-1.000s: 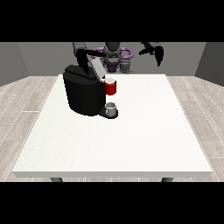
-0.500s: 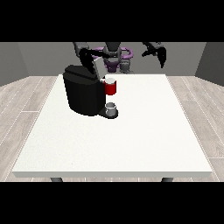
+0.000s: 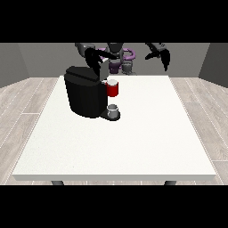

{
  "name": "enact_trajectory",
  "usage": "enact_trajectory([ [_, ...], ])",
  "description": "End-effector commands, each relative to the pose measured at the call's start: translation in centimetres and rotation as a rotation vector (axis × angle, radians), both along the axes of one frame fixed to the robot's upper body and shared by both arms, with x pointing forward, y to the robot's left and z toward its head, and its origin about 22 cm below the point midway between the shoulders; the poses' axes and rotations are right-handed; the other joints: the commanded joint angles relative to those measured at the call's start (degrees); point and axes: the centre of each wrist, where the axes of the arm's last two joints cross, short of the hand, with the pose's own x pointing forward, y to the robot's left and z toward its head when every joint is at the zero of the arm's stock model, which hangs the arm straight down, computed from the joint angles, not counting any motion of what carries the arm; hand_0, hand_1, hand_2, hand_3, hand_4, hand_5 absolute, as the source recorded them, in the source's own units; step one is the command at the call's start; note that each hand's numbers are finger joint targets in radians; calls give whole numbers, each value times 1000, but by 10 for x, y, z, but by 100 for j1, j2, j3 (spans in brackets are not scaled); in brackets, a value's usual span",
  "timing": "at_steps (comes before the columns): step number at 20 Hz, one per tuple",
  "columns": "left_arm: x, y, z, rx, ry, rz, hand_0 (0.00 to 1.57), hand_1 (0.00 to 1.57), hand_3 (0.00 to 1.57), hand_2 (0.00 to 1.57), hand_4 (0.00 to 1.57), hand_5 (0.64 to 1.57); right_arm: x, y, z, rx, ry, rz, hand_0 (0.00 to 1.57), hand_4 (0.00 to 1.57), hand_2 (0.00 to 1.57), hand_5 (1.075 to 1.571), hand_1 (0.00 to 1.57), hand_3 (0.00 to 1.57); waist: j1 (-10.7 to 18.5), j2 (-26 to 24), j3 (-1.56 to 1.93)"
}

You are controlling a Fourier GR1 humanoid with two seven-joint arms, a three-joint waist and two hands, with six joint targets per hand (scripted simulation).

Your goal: Insert the coffee pod into the coffee machine and close the lid

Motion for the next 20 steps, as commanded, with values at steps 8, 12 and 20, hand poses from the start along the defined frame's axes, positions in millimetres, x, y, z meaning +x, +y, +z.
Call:
enact_trajectory([
  [8,9,-23,13,19,-42,-72,0,0,0,0,383,1571,-1,51,46,-117,-180,80,0,82,0,1571,0,0,663,291,-37],
  [12,1,-36,2,26,-49,-109,0,0,0,0,331,1571,0,39,70,-139,-189,24,0,259,0,1571,0,0,938,323,-37],
  [20,12,-53,24,17,-113,-186,0,0,0,0,398,1571,-6,29,101,-174,-214,-21,0,87,0,1571,0,0,1505,681,-31],
])
